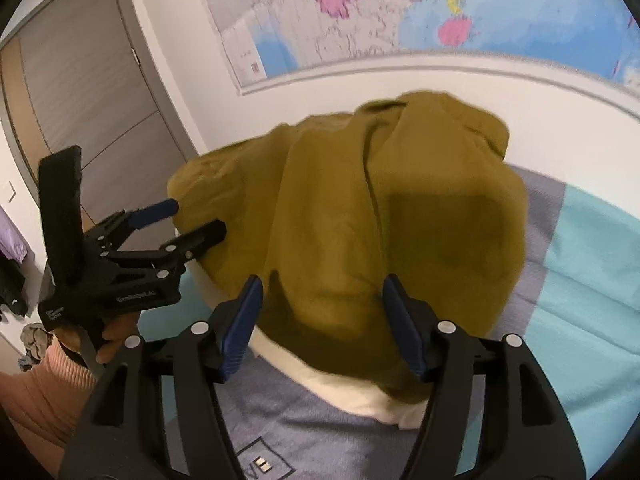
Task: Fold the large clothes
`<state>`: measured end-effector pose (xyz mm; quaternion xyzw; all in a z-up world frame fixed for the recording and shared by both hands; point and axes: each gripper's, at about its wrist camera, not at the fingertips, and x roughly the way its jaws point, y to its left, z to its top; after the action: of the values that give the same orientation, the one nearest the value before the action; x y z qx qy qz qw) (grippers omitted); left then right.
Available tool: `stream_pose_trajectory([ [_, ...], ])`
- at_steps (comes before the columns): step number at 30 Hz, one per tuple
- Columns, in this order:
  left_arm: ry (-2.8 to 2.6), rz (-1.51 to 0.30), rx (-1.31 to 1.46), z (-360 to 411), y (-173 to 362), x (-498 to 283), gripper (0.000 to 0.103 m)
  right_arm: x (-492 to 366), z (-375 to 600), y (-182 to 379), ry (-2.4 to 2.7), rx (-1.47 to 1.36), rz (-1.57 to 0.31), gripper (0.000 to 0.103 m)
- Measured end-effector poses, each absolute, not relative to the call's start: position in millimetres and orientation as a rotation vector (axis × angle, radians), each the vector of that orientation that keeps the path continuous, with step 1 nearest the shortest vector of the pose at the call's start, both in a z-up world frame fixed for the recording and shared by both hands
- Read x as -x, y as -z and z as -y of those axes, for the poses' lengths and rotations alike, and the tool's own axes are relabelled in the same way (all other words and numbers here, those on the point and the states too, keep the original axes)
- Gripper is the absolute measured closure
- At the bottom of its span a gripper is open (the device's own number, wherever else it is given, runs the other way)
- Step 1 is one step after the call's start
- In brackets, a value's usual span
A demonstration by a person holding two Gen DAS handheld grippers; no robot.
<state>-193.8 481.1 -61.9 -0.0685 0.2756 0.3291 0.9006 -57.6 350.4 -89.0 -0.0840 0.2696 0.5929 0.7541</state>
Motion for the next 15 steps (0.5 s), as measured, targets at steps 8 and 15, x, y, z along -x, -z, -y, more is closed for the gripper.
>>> stream_pose_trajectory([
  [8,-0.726,-0.534,0.15,-450.8,60.9,216.0,0.007,86.4,-317.2,86.3,-1.245,0.186,-0.483,0.02],
  [15,-0.718,-0.497,0.212,-428.9,62.2,228.7,0.007,106.1,-304.2,99.4,-1.227,0.217,-0.449,0.012],
])
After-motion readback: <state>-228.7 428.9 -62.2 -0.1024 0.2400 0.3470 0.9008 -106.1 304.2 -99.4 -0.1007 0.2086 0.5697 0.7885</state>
